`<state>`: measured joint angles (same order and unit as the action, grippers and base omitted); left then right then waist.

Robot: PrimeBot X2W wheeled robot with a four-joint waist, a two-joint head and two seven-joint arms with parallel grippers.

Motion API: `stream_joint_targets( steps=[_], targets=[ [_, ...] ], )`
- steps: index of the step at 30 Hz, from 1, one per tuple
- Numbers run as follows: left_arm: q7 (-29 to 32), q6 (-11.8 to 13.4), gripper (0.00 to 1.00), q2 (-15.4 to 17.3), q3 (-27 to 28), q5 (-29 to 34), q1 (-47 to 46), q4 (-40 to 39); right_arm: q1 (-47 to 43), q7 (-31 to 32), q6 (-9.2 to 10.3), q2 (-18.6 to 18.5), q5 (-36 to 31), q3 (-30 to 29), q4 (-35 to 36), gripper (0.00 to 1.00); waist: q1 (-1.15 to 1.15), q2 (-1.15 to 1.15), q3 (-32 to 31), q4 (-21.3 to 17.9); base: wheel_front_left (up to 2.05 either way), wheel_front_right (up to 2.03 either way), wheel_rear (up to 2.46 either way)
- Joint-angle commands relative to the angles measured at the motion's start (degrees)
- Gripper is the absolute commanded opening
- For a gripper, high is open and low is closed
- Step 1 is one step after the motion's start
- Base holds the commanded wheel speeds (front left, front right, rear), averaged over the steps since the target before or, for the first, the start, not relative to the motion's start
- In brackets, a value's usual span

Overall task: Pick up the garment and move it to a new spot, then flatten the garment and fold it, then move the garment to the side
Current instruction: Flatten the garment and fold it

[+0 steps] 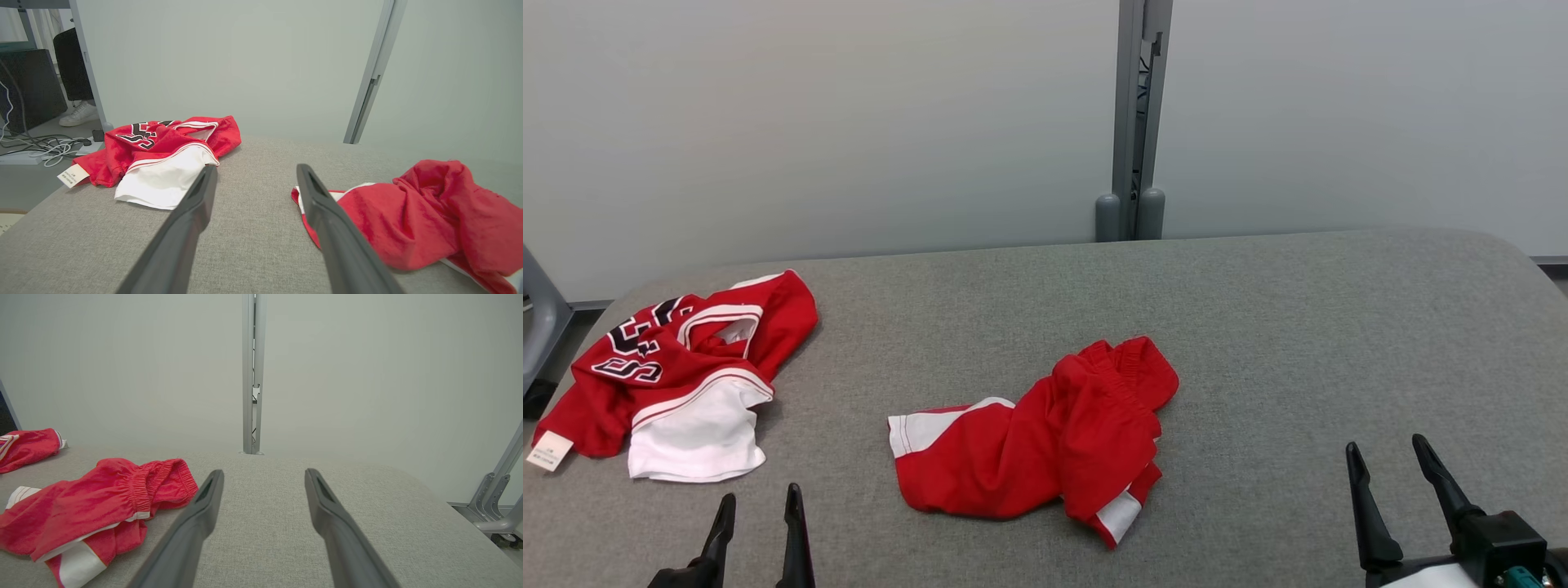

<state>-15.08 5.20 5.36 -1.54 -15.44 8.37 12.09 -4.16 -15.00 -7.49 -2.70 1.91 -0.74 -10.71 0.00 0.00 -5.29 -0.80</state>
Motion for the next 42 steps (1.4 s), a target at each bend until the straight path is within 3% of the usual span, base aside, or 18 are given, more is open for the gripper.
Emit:
stream_joint_targets(
  steps=[1,12,17,25,30,42],
  targets=[
    [-0.13,-0.68,1.0,0.01,0.54,0.81,-0.94,0.32,0.17,-0.28,-0.01,-0.36,0.07,0.04,-0.16,1.0,0.0,0.0,0.04,0.1,0.0,0.0,0.0],
    [-0.13,-3.64,1.0,-0.98,0.77,4.3,-3.23,1.05,1.19,-0.28,-0.01,-0.37,0.27,0.74,-0.12,1.0,0.0,0.0,0.97,-0.43,0.0,0.0,0.0],
    [1.29,-7.4,1.0,-1.27,-6.05,7.33,-8.92,2.65,2.3,-0.28,-0.01,-0.37,0.04,1.29,-0.15,1.0,0.0,0.0,2.02,-2.31,0.0,0.0,0.0],
    [12.55,-11.98,1.0,-1.96,-21.67,10.04,-22.2,9.65,4.62,-0.28,-0.01,-0.34,1.68,3.66,0.54,1.0,0.0,0.0,5.1,-6.78,0.0,0.0,0.0],
    [14.9,-12.5,1.0,-2.25,-29.39,8.74,-27.52,15.44,5.44,-0.28,-0.01,-0.34,3.13,5.38,0.3,1.0,0.0,0.0,6.92,-8.95,0.0,0.0,0.0],
    [16.82,-10.95,1.0,-2.34,-36.37,5.82,-33.24,25.83,7.24,-0.28,-0.01,-0.35,3.62,5.71,0.22,1.0,0.0,0.0,9.31,-9.87,0.0,0.0,0.0]
  ],
)
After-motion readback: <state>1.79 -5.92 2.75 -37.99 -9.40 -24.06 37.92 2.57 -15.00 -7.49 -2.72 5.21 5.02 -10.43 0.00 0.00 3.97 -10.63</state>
